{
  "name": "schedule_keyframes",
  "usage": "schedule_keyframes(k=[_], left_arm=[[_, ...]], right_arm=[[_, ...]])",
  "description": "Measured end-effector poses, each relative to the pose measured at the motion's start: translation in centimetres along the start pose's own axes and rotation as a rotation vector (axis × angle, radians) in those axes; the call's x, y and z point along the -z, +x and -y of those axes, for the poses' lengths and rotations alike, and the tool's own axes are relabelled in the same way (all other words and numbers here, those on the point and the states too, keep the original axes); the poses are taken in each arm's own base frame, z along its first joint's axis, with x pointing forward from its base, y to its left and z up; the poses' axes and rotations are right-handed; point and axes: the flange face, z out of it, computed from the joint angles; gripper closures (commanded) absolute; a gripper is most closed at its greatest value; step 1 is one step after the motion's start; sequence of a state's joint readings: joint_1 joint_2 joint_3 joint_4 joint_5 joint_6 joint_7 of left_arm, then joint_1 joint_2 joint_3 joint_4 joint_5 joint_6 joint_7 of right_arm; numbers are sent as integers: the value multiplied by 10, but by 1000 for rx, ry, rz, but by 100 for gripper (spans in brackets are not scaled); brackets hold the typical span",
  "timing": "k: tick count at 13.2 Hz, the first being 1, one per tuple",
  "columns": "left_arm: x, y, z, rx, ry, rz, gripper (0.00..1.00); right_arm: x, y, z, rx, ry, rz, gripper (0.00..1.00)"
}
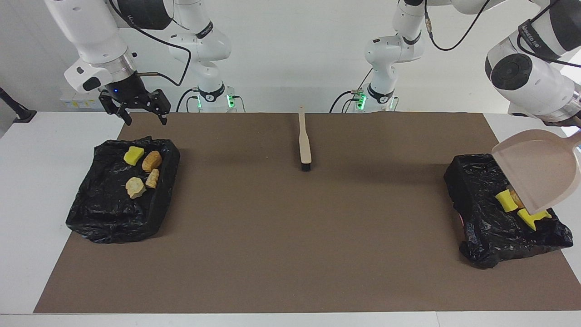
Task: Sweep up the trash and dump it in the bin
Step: 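Bring the empty dustpan back toward the table center with the left gripper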
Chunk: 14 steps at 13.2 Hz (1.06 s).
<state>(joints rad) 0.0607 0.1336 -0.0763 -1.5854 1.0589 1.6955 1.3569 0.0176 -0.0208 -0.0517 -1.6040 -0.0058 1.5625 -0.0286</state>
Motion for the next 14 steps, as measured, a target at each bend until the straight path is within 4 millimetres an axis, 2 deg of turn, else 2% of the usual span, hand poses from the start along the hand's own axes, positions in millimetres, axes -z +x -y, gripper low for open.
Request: schedule_keyframes(k=[4,6,10,12,14], left_arm=[[48,50,-19,206,-106,-218,100],[64,77,-33,299,-185,-340,100],[111,155,-58,491,-319,-496,100],[127,182,-62,576,-383,-569,100],[143,222,-61,718,-439,-598,100]], right_arm=[[0,0,6,11,0,0,0],[0,0,6,11,0,0,0],[0,0,6,11,0,0,0],[0,0,6,11,0,0,0],[0,0,6,11,0,0,0]])
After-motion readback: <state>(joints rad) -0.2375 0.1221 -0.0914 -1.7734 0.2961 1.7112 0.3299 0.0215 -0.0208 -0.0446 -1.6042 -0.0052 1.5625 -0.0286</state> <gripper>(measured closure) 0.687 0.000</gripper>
